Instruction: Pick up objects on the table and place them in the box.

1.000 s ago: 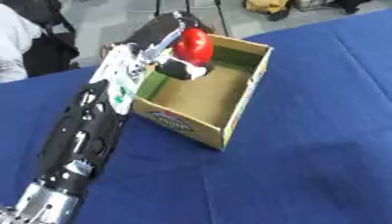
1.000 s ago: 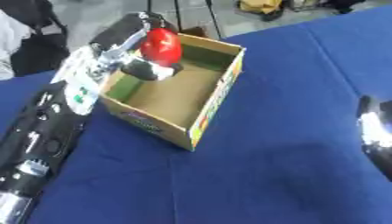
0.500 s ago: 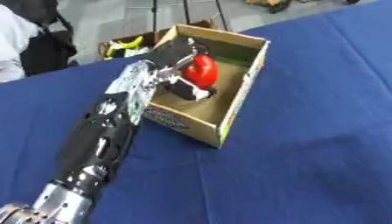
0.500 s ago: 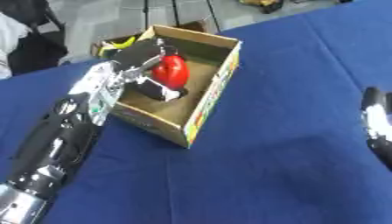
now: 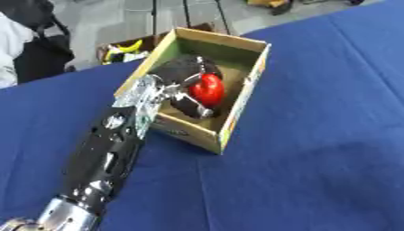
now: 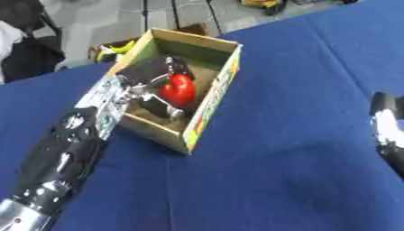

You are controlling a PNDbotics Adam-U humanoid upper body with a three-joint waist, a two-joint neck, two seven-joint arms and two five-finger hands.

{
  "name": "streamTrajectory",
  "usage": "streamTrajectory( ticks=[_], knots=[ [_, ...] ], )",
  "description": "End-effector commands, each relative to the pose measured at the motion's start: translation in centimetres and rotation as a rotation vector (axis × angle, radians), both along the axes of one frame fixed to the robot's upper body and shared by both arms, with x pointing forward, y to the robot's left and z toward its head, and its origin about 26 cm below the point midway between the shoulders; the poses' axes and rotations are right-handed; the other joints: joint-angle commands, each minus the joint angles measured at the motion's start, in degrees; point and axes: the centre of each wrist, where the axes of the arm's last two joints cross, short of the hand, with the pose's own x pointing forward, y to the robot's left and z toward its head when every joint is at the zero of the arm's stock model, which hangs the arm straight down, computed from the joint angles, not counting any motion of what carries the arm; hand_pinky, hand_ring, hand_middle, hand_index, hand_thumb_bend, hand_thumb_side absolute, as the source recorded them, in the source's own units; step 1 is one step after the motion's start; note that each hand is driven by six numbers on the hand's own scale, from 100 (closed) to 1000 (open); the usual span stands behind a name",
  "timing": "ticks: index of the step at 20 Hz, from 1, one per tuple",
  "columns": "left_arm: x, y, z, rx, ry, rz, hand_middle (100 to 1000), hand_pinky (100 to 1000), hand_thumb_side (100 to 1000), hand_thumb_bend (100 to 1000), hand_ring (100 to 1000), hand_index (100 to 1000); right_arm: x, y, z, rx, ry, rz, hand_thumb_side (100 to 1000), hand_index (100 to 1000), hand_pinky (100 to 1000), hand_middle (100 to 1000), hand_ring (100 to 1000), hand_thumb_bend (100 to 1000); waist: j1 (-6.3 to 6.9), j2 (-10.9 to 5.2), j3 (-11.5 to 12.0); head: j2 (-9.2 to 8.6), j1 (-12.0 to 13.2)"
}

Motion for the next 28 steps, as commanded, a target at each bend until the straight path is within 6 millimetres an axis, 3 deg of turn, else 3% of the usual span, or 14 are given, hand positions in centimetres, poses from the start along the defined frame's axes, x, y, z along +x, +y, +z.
streamTrajectory(
  ticks=[1,3,5,9,10,11,17,20,23,24,26,27,28],
  knots=[
    [0.1,1.2,0.7,-0.015,0.002,-0.009,928,928,576,326,1000,1000,-0.4,-0.2,0.6,-0.012,-0.022,-0.01,422,529,599,407,487,300,-0.79,-1.41,-0.02,-0.79,-0.15],
    [-0.1,1.5,1.4,-0.029,-0.035,-0.001,927,914,635,407,1000,1000,-0.4,-0.2,0.6,-0.011,-0.02,-0.012,422,529,599,407,487,300,-0.89,-1.49,0.06,-0.73,-0.25],
    [-0.3,1.6,1.9,-0.041,-0.071,0.005,930,911,653,432,1000,1000,-0.4,-0.2,0.5,-0.01,-0.017,-0.014,422,529,599,407,487,300,-1.0,-1.55,0.26,-0.54,-0.35],
    [-0.9,1.9,3.5,-0.095,-0.16,0.004,900,858,587,392,977,983,-0.4,-0.2,0.4,-0.008,-0.01,-0.016,422,529,599,407,487,301,-1.29,-1.8,0.65,-0.21,-0.58],
    [-1.1,2.0,4.0,-0.115,-0.18,0.003,890,834,603,332,961,975,-0.4,-0.3,0.4,-0.008,-0.008,-0.017,422,529,598,408,487,301,-1.39,-1.9,0.77,-0.14,-0.65],
    [-1.3,2.1,4.4,-0.134,-0.2,0.0,885,821,552,379,951,972,-0.4,-0.3,0.3,-0.007,-0.007,-0.019,423,529,598,408,487,301,-1.5,-2.0,0.93,-0.05,-0.75],
    [-3.4,3.0,7.3,-0.255,-0.285,0.012,840,705,497,308,877,945,-0.5,-0.4,0.1,0.004,-0.003,-0.029,427,529,597,409,487,297,-2.81,-2.76,2.55,0.5,-1.67],
    [-4.8,3.6,8.4,-0.342,-0.314,0.008,811,640,471,246,832,926,-0.5,-0.4,0.1,0.015,-0.005,-0.034,430,529,597,410,488,292,-3.77,-3.27,3.44,0.94,-2.29],
    [-6.6,4.2,8.7,-0.499,-0.316,-0.021,777,564,536,184,779,938,-0.4,-0.3,0.2,0.028,-0.014,-0.036,434,529,596,412,488,286,-4.96,-3.79,4.6,1.47,-3.01],
    [-7.4,4.5,8.9,-0.561,-0.325,-0.036,764,551,588,127,764,941,-0.4,-0.3,0.2,0.033,-0.017,-0.038,434,529,595,412,488,284,-5.39,-3.94,5.09,1.64,-3.24],
    [-9.3,5.5,9.4,-0.661,-0.377,-0.044,713,519,592,129,715,927,-0.4,-0.4,0.2,0.045,-0.022,-0.046,437,529,595,412,487,282,-6.27,-4.12,6.14,1.87,-3.76],
    [-10.4,5.9,9.6,-0.697,-0.423,-0.047,707,513,674,100,704,921,-0.4,-0.4,0.2,0.053,-0.025,-0.051,429,529,594,413,487,304,-6.75,-4.17,6.81,1.97,-4.14],
    [-11.4,6.2,9.7,-0.727,-0.466,-0.055,701,503,618,121,692,916,-0.4,-0.4,0.2,0.061,-0.029,-0.054,439,528,594,413,487,279,-7.14,-4.19,7.47,2.02,-4.44]
  ],
)
